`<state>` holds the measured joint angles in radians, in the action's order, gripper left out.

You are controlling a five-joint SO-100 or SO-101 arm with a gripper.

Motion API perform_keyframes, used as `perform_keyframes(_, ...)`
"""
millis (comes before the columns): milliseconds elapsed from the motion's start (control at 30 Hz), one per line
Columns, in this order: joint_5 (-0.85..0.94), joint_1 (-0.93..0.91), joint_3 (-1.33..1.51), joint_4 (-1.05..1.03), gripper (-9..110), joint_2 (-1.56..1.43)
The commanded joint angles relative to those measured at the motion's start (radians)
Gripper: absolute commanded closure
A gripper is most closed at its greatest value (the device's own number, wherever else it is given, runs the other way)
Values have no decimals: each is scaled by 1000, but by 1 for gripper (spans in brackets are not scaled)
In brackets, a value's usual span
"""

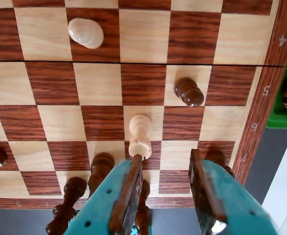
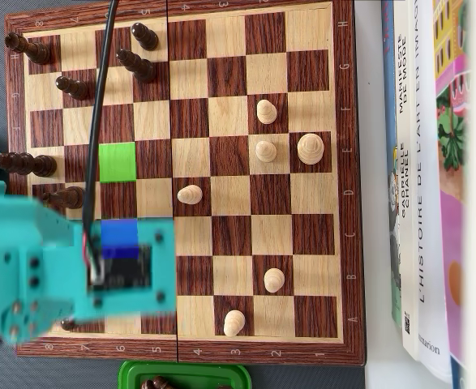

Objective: Play chess

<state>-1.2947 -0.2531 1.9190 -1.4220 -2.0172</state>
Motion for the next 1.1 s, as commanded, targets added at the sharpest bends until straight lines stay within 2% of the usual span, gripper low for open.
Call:
perform_keyframes(0,-11,5,29,17,86,-54)
perform_keyframes(800,-66,49,135,18,85,-64)
perform_keyframes(1067,-67,51,170,80,84,-60)
